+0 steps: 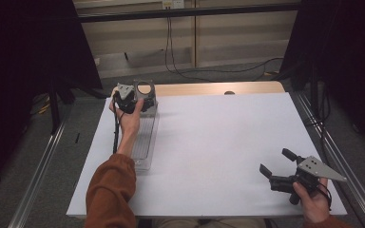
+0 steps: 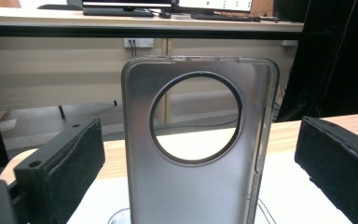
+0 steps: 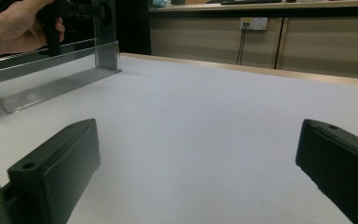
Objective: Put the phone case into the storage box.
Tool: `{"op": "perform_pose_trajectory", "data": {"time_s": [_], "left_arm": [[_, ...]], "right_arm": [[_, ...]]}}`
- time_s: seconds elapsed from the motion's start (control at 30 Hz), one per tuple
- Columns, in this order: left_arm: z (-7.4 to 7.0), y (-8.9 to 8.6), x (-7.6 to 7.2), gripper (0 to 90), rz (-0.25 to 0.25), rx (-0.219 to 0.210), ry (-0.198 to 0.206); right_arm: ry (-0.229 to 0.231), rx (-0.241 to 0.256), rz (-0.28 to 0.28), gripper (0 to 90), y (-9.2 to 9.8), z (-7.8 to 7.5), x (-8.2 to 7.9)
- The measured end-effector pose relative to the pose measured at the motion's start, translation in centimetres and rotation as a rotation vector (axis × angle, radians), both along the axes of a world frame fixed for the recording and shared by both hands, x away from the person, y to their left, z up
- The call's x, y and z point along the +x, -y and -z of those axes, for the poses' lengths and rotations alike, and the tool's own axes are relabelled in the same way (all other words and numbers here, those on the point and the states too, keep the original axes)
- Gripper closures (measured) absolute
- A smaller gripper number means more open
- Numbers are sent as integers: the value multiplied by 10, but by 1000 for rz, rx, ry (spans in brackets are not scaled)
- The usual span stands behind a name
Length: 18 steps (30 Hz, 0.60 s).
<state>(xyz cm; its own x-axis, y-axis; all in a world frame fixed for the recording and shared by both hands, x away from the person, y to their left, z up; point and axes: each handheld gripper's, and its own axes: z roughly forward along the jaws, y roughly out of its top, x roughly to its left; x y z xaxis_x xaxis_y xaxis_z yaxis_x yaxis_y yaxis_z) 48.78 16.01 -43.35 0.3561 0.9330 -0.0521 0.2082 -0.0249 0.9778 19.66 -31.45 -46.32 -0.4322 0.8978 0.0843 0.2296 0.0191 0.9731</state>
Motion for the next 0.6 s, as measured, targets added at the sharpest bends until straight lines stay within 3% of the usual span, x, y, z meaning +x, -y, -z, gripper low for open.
{"op": "perform_pose_trajectory", "data": {"time_s": [0.27, 0.37, 0.6], "left_arm": [[0, -2, -8, 18, 5, -18, -2], [0, -5, -12, 18, 32, -57, 14], [-2, -8, -19, 18, 22, -51, 7]], "right_arm": [[-1, 5, -2, 0, 0, 0, 0], [1, 2, -1, 0, 0, 0, 0], [1, 0, -6, 0, 0, 0, 1]]}}
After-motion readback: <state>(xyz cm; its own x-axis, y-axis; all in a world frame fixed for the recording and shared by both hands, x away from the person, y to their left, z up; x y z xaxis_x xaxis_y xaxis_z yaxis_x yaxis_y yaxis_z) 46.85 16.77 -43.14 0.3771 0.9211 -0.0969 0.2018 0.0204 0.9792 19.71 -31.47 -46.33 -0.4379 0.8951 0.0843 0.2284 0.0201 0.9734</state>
